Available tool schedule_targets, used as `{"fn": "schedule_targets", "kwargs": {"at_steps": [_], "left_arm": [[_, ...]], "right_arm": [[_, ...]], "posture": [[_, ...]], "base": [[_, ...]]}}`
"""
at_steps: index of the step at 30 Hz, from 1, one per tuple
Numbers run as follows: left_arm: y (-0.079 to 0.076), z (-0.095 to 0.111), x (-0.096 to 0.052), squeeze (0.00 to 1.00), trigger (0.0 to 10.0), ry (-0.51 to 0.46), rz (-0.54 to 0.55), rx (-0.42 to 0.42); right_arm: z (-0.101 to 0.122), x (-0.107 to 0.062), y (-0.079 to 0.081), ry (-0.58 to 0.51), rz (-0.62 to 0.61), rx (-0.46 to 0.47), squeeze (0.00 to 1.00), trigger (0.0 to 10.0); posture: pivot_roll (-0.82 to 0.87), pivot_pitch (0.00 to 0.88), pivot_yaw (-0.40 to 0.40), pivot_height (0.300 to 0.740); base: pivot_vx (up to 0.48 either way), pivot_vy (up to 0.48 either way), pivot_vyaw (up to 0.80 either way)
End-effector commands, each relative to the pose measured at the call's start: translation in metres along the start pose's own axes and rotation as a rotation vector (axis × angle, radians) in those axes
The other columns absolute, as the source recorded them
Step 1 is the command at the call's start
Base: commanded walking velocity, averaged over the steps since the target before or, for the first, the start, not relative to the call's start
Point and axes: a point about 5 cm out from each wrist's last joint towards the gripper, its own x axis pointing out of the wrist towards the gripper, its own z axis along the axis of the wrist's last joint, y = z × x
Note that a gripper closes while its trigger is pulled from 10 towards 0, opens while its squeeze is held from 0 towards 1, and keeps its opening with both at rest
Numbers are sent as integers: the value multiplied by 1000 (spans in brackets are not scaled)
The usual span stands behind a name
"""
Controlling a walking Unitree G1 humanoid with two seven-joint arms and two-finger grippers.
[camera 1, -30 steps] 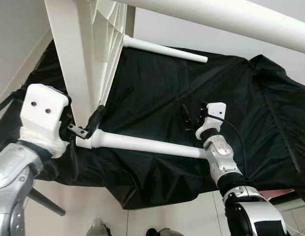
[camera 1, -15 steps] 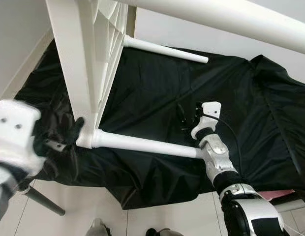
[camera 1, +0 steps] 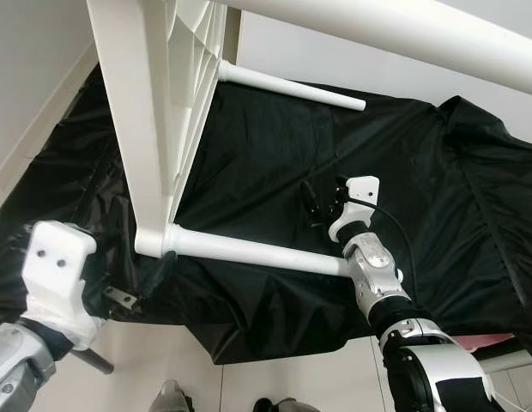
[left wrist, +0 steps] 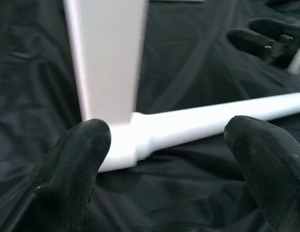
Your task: Building children table
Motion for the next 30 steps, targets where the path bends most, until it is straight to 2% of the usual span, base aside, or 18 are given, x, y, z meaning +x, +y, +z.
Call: {"fn": "schedule_targets", "kwargs": {"at_steps": [1, 4, 8, 11, 18, 25, 26, 29, 30], "left_arm": [[-9, -4, 8, 0, 10000, -14, -196, -14], [-7, -4, 11, 0, 10000, -18, -189, -13], [-6, -9, 28, 0, 10000, 11, -228, -13], [-6, -10, 31, 0, 10000, 6, -228, -12], [-14, -20, 50, 0, 10000, 30, -267, 32], [-19, -16, 60, 0, 10000, -7, -261, 40], [-18, -14, 66, 0, 10000, -37, -230, 50], [-17, -13, 71, 0, 10000, -60, -208, 59], [-16, -8, 78, 0, 10000, -107, -160, 66]], "right_arm": [[-1, -4, -1, -21, -23, -8, 0, 10000], [0, -5, -2, -28, -32, -10, 0, 10000], [2, -9, -2, -58, -85, -10, 0, 10000], [3, -9, -2, -64, -96, -11, 0, 10000], [-2, -15, -2, -44, -110, 44, 0, 10000], [-4, -21, -4, -40, -134, 57, 0, 10000], [-2, -22, -3, -47, -129, 61, 0, 10000], [-1, -22, -3, -53, -125, 64, 0, 10000], [1, -23, -4, -64, -139, 68, 0, 10000]], "posture": [[208, 131, -136, 740], [208, 131, -136, 740], [199, 129, -129, 740], [191, 130, -122, 740], [154, 132, -98, 740], [147, 136, -94, 740], [137, 137, -89, 740], [137, 137, -89, 740], [123, 140, -80, 740]], "base": [[0, 0, 0], [0, 0, 0], [0, 0, 0], [0, 0, 0], [0, 0, 0], [0, 0, 0], [0, 0, 0], [0, 0, 0], [0, 0, 0]]}}
